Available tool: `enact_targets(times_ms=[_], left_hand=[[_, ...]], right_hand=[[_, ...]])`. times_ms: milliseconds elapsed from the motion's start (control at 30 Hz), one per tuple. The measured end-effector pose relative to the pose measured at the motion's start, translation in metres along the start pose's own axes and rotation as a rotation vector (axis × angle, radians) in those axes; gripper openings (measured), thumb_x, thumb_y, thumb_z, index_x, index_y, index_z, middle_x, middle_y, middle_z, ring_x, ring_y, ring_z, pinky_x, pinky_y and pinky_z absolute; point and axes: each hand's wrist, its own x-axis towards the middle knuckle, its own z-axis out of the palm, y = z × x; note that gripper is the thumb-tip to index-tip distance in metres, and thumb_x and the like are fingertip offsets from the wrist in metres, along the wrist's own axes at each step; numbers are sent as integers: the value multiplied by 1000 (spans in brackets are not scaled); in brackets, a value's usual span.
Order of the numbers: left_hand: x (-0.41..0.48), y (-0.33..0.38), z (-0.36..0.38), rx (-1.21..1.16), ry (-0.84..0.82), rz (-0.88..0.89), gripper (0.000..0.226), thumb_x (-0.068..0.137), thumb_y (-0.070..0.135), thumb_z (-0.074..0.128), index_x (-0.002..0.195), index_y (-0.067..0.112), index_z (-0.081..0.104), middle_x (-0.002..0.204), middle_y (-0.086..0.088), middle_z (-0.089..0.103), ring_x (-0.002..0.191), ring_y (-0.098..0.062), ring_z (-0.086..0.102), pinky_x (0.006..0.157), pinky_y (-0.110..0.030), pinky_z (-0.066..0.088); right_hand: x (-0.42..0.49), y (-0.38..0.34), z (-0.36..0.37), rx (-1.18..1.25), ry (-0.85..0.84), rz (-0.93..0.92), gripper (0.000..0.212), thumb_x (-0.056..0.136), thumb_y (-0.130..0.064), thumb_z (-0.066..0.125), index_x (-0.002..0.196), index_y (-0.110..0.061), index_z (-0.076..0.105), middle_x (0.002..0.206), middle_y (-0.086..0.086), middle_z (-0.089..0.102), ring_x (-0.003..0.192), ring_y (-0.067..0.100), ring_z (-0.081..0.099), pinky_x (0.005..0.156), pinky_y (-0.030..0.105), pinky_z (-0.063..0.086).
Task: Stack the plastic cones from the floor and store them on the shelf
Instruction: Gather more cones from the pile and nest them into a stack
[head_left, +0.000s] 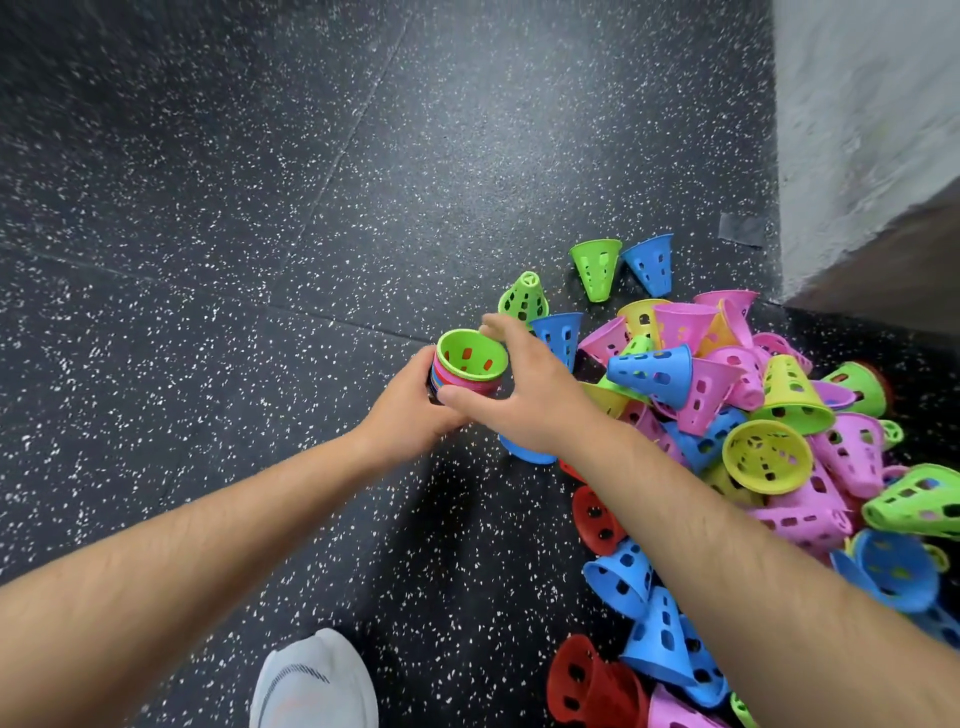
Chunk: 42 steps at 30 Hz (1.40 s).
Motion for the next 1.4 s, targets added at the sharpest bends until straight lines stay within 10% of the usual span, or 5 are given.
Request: enact_targets(times_ms=[333,567,900,1133,1400], left_hand=[[37,13,0,-1,-26,18,61,71,19,94,120,24,58,104,7,73,86,3,67,78,-18,53],[40,4,-4,14,-31,-1,65,69,26,96,122,26,59,107,9,75,95,-2,71,86,-23,55],[31,-1,-8,-3,-14,-12,64,71,21,94,124,23,58,110,7,73,97,-2,69,87,-15,51],[3,10,-9,-36,-20,-7,71,60,40,95,120,31,58,100,6,75,85,-12,70,77,-38,59],[-55,17,-7,-40,-20,12,66,71,18,94,125,26,57,103,5,75,86,-6,70,77,-29,57]], right_hand=[[101,33,-35,-503,53,116,62,96,-29,56,154,-25,32,155,10,31,139,35,33,115,46,31],[129,50,-27,-646,13,197,45,87,-14,69,125,-16,46,122,14,59,114,37,58,90,40,47],[67,14,-38,123,215,101,77,90,-29,71,154,-32,28,125,1,51,115,12,51,104,28,37],[8,-12,-33,-54,-50,-65,66,94,-27,63,146,-54,34,120,-3,35,110,14,46,102,27,37],[-24,-38,-40,-32,133,-120,47,80,-33,77,107,-24,39,94,-7,52,77,7,49,68,15,37]])
